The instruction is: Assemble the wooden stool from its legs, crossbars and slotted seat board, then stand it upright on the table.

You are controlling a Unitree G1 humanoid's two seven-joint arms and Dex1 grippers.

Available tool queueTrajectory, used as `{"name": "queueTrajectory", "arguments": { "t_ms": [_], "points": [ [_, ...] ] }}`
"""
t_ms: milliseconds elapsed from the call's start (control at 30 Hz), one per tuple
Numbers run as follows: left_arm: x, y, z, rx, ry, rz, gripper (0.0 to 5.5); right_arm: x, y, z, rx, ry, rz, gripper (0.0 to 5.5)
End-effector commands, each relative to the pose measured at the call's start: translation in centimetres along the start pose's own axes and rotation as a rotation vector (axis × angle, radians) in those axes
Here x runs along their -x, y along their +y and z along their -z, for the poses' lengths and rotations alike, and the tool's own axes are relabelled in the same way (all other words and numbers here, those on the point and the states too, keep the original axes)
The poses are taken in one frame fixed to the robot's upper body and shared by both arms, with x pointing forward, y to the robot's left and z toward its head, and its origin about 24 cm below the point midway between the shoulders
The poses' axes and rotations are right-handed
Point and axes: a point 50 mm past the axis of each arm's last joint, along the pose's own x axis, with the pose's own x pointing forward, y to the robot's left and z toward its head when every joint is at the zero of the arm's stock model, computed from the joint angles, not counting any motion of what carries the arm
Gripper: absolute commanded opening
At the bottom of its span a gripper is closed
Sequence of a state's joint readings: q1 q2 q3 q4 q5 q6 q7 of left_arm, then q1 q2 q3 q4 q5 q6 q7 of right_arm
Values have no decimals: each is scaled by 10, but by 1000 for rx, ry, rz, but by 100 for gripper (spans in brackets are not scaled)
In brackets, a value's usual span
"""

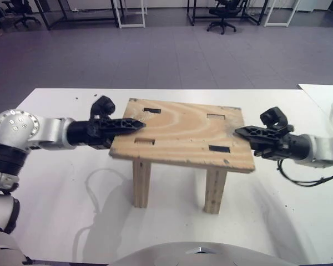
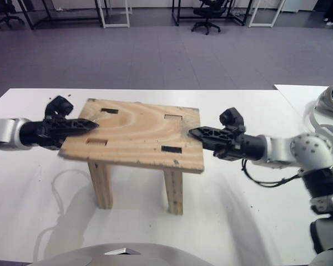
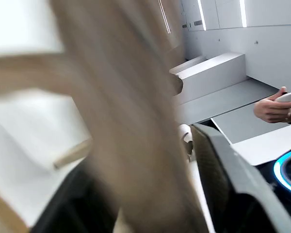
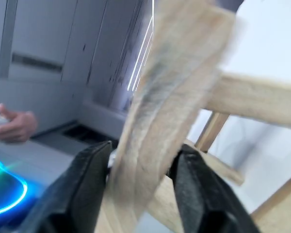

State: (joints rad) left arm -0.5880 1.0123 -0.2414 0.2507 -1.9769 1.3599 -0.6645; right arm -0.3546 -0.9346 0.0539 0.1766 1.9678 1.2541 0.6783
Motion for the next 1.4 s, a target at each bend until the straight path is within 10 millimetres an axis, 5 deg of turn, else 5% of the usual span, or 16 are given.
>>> {"name": "queueTrajectory", "arguments": {
  "t_ms": [33,200,300,400,500,600,700,967,1067,1400],
  "points": [
    [-1,1,-5,-41,-74,0,307,-5,5,-7,103,-131,15,287],
    [17,-1,-10,-69,-194,-80,405,7,3,-7,142,-324,106,390],
    [45,-8,-10,-79,-286,-163,457,23,3,-6,161,-476,196,399],
    [96,17,-11,-253,-491,-527,509,58,-12,-29,296,-800,545,399],
    [116,49,-40,-619,-729,-949,509,66,-50,-23,629,-776,933,399],
    [110,74,-37,-791,-807,-1124,509,73,-90,-10,748,-775,1199,399],
    [101,90,-43,-850,-839,-1181,509,95,-104,-1,794,-851,1364,399],
    [63,99,-76,-1098,-718,-1153,509,94,-101,-17,1063,-772,1437,399],
    [55,108,-73,-1136,-663,-1146,509,89,-94,-24,1102,-791,1412,399],
    [53,105,-56,-1299,-591,-1230,509,118,-79,-33,1104,-792,1496,399]
  ]
}}
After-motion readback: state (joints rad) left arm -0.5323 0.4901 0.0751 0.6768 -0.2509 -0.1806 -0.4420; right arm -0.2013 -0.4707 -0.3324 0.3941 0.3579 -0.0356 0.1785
